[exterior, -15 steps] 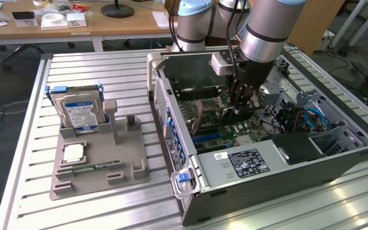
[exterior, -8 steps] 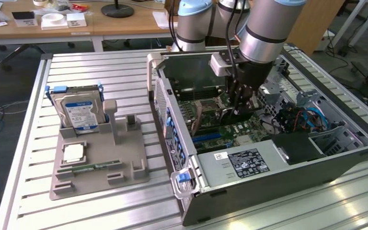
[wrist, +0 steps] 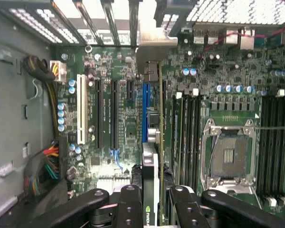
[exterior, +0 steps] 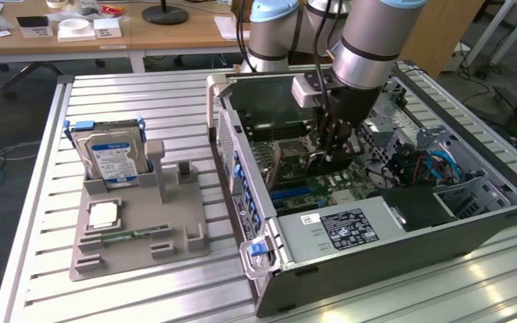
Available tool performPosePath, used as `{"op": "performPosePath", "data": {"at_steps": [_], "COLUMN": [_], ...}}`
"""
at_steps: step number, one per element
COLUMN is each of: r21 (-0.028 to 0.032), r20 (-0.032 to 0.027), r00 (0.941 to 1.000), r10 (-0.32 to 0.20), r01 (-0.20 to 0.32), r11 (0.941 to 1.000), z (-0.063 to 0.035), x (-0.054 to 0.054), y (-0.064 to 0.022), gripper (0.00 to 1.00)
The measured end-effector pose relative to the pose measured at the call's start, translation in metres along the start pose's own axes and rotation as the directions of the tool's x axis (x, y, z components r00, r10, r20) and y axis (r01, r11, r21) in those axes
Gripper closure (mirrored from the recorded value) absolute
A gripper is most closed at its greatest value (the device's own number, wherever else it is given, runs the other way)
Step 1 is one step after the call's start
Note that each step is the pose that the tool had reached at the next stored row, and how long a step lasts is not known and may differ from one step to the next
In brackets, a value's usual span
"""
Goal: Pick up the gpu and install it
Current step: 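Insert the gpu into the slot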
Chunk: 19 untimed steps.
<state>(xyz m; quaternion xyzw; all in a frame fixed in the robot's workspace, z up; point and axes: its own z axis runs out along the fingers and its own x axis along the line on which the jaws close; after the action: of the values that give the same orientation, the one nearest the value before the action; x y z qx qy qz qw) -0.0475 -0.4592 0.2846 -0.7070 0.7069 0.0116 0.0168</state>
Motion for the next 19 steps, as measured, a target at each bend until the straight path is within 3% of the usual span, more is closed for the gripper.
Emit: {"op": "performPosePath", "data": {"at_steps": [7,19], "r21": [-0.0001,-0.0003], "r20": [-0.0002,-0.0004], "r00": [1.0,1.0], "r10": [0.0,0.0], "r01": [0.0,0.0], "r11": [1.0,1.0], "z": [0.0002,0.0035], "x": [0.0054,0.0056], "y": [0.0012,0.0027], "gripper": [0.73,0.73]}}
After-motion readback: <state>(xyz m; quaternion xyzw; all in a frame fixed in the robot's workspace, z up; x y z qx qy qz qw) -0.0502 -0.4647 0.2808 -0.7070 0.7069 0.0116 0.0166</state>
